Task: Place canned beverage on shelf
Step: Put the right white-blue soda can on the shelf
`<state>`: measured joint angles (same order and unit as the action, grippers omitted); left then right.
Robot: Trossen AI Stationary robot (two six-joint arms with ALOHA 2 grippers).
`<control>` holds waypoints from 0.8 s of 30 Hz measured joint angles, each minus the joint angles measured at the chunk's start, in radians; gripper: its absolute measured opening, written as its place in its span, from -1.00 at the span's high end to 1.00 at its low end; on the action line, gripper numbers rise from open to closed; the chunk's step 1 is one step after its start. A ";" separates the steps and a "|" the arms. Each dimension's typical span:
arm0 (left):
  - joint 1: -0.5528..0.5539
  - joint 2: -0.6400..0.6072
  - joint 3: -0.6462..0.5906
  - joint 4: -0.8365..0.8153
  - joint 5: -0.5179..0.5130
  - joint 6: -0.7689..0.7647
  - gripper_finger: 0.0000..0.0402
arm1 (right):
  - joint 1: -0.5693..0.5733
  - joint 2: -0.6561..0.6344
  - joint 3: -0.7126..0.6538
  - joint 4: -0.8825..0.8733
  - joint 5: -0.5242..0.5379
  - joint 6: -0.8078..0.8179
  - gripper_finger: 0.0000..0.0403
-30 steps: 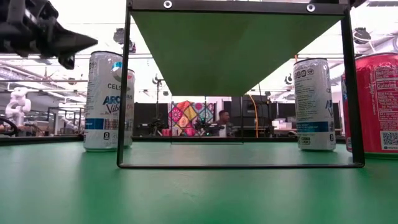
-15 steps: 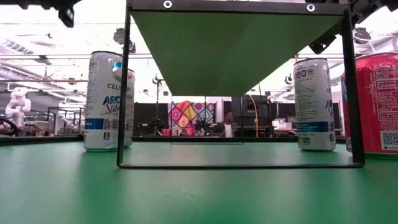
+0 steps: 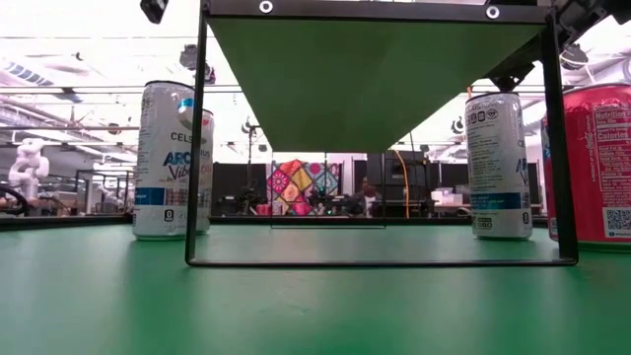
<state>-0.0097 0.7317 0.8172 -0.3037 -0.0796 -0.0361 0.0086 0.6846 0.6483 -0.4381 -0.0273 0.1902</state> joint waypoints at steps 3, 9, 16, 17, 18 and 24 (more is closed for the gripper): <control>0.000 0.046 0.004 0.005 -0.004 0.019 1.00 | 0.000 0.000 0.000 -0.006 0.000 0.000 1.00; 0.000 0.086 -0.015 0.004 -0.012 -0.033 1.00 | 0.000 0.000 0.000 -0.039 0.000 0.000 1.00; -0.016 0.106 -0.021 0.009 -0.039 -0.037 1.00 | 0.000 0.000 0.000 -0.068 0.000 0.007 1.00; -0.020 0.108 -0.021 0.009 -0.044 -0.037 1.00 | 0.000 0.000 0.000 -0.067 0.000 0.008 1.00; -0.023 0.111 -0.021 0.010 -0.049 -0.037 1.00 | 0.000 0.000 0.000 -0.064 0.000 0.008 0.99; -0.051 0.133 -0.022 0.066 -0.066 -0.037 1.00 | 0.000 -0.006 0.000 -0.061 -0.003 0.012 0.80</control>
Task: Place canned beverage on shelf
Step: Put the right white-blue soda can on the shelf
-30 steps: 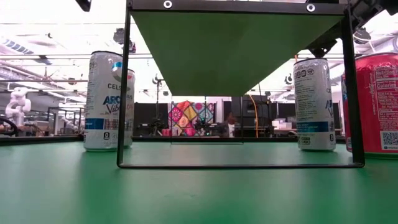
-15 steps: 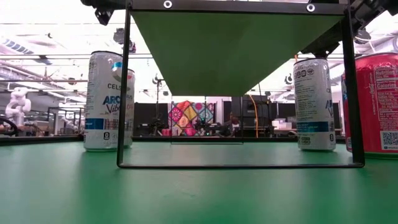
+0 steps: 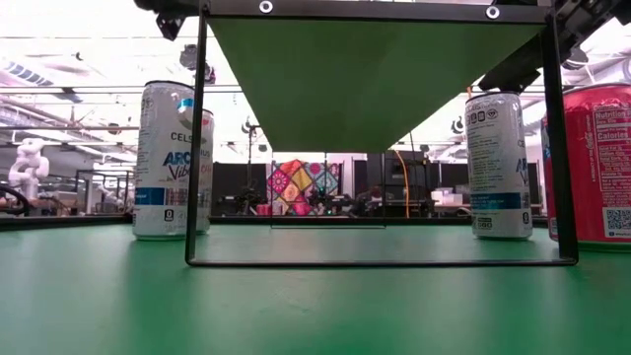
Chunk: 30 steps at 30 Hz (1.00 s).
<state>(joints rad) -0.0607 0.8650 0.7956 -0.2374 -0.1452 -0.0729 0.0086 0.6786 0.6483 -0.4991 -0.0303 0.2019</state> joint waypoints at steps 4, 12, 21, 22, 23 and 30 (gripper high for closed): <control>-0.008 0.016 0.000 0.008 0.000 0.001 1.00 | 0.000 -0.018 0.000 -0.005 0.000 0.026 0.54; -0.007 0.058 0.000 0.051 0.000 -0.001 1.00 | 0.000 -0.024 0.000 -0.086 0.000 0.068 -0.05; -0.007 0.072 0.000 0.094 0.000 -0.001 1.00 | 0.000 -0.019 0.000 -0.142 0.000 0.074 -0.60; -0.007 0.072 0.000 0.098 0.000 -0.001 1.00 | 0.000 -0.015 0.000 -0.142 0.000 0.066 -0.63; -0.007 0.072 0.000 0.099 0.000 -0.001 1.00 | 0.000 -0.008 0.000 -0.142 0.000 0.054 -0.66; -0.007 0.072 0.000 0.101 -0.016 -0.001 1.00 | 0.000 0.083 0.001 -0.093 0.005 -0.014 -0.75</control>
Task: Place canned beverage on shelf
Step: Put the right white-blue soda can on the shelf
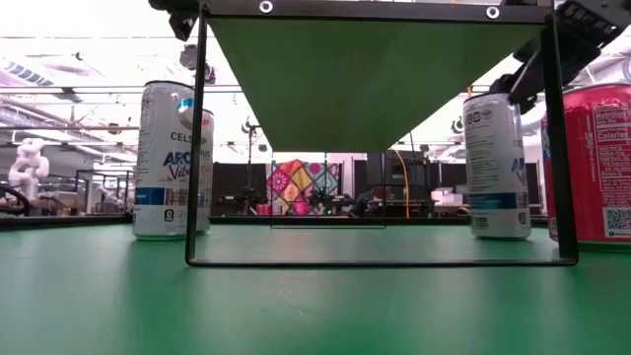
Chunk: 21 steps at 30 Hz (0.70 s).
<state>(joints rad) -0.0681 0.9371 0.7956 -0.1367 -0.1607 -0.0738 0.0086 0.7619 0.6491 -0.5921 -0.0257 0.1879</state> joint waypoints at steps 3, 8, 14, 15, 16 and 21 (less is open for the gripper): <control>0.000 0.000 0.000 0.000 -0.004 0.000 1.00 | 0.000 0.035 0.000 0.031 -0.002 -0.006 -0.76; 0.000 0.000 0.000 0.000 -0.005 0.001 1.00 | 0.000 0.083 0.001 0.046 -0.002 -0.017 -0.74; 0.000 0.000 0.000 0.000 -0.005 0.001 1.00 | 0.000 0.121 0.001 0.074 -0.001 -0.021 -0.66; 0.000 0.000 0.000 -0.001 -0.005 0.001 1.00 | 0.000 0.126 0.001 0.084 0.000 -0.025 -0.64; 0.000 0.000 0.000 -0.001 -0.005 0.001 1.00 | 0.000 0.130 0.001 0.092 0.000 -0.027 -0.63; 0.000 0.006 0.000 -0.003 -0.005 0.002 1.00 | 0.000 0.146 0.001 0.117 0.002 -0.047 -0.50</control>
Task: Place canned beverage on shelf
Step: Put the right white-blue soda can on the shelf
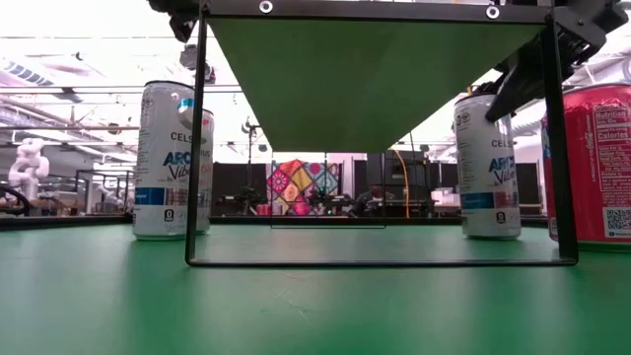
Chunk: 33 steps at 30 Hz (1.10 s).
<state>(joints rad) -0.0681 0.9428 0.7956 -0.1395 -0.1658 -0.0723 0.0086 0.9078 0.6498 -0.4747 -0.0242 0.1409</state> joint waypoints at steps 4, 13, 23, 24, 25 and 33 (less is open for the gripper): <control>0.000 0.008 0.000 -0.002 0.000 0.000 1.00 | 0.000 0.002 0.000 0.000 0.005 -0.004 -0.34; 0.000 0.019 -0.001 0.007 0.000 0.002 1.00 | 0.000 -0.033 -0.002 -0.008 0.034 0.022 -0.22; 0.000 0.048 -0.001 0.024 0.000 0.006 1.00 | 0.000 -0.055 0.093 -0.102 0.078 0.049 -0.26; 0.000 0.051 -0.001 0.029 0.000 0.008 1.00 | 0.000 -0.055 0.108 -0.119 0.083 0.049 -0.26; 0.000 0.055 -0.001 0.038 0.000 0.009 1.00 | 0.000 -0.055 0.126 -0.136 0.085 0.049 -0.26; 0.000 0.073 -0.001 0.081 0.000 0.010 1.00 | -0.001 -0.055 0.245 -0.174 0.111 0.018 -0.25</control>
<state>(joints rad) -0.0681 1.0157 0.7948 -0.0581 -0.1661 -0.0624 0.0079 0.8532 0.8944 -0.6489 0.0867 0.1593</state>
